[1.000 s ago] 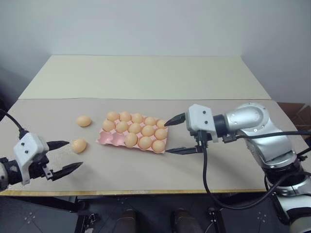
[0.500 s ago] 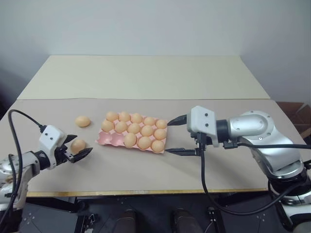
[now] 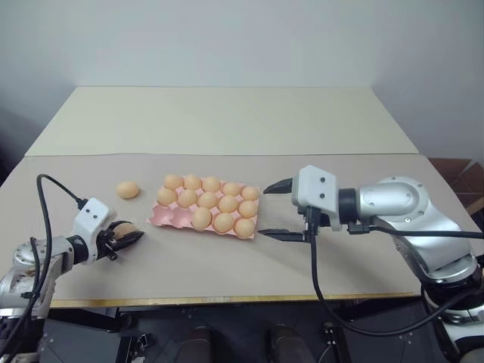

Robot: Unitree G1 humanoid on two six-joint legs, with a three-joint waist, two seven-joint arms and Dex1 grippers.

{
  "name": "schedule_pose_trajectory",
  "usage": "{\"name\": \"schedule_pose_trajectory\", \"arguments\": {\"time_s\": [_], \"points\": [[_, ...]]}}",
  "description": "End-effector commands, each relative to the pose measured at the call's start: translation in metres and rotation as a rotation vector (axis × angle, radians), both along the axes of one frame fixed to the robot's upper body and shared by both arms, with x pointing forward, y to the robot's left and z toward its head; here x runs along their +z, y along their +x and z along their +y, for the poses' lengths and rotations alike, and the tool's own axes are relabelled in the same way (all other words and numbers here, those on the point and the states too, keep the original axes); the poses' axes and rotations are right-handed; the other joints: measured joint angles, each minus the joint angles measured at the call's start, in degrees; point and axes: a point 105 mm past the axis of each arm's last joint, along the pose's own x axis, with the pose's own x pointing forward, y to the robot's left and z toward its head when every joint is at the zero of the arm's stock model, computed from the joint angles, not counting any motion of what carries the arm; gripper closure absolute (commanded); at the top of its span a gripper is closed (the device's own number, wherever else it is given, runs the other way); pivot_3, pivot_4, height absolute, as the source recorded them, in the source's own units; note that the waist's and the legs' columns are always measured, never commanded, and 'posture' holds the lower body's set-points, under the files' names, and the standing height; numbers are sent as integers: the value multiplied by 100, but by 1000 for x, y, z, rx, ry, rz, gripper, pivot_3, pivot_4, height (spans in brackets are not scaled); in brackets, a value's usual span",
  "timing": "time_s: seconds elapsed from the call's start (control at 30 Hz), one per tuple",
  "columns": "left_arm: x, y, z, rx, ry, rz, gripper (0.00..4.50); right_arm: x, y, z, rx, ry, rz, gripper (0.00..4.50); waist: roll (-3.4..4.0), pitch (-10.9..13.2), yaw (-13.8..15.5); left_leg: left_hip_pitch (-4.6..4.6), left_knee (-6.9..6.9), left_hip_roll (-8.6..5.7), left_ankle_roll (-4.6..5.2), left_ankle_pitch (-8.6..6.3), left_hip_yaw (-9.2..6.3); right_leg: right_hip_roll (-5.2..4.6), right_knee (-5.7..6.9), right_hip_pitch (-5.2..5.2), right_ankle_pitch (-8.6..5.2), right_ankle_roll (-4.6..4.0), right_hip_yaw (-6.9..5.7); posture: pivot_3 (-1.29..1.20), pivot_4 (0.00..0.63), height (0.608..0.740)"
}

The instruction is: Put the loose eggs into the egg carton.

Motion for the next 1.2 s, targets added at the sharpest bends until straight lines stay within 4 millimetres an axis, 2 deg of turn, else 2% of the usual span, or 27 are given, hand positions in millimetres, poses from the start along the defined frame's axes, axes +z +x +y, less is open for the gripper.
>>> {"name": "schedule_pose_trajectory", "arguments": {"time_s": [0.03,0.13,0.17,0.23,0.3,0.4,0.67,1.03,1.2], "points": [[8,-2,14,46,62,-42,2727,7,-2,2,4,14,-44,0,0,0,1,0,0,-1,0,0,-3,-1,0,0,0,0,1,0,150,740],[25,-7,12,22,-16,-112,2727,7,-2,2,0,18,-49,0,0,0,-7,0,0,1,0,0,-5,0,1,-2,0,0,1,0,150,740],[38,-10,7,-18,-66,-170,2727,7,-2,3,-3,21,-51,0,0,0,-6,-2,0,2,0,0,-7,0,1,-3,0,0,1,0,150,740],[66,-17,-6,-117,-195,-277,2727,8,-2,3,-8,27,-54,0,0,0,12,-9,0,3,0,0,-11,-2,0,-7,0,0,-1,0,150,740],[86,-23,-19,-209,-288,-334,2727,8,-1,3,-13,31,-59,0,-1,0,46,-13,1,3,0,0,-17,-7,-2,-6,0,0,-4,0,150,740],[100,-25,-43,-378,-366,-348,2727,12,-2,3,-18,39,-74,0,-1,0,87,-11,4,-4,0,0,-18,-11,-3,1,0,0,-7,0,150,740],[88,1,-82,-597,-424,-289,2727,24,-7,-2,-58,54,-128,0,-2,-1,67,-14,5,-8,0,0,2,0,-3,1,0,1,-8,0,150,740],[69,28,-99,-676,-375,-251,2727,23,-12,-9,-148,62,-147,0,-2,-1,27,-16,6,-8,1,1,2,2,-2,-1,0,1,-8,0,150,740],[66,35,-102,-672,-361,-278,1156,23,-12,-10,-162,68,-149,0,-3,-1,25,-18,7,-9,1,1,1,1,-3,-1,0,1,-9,0,150,740]]}}
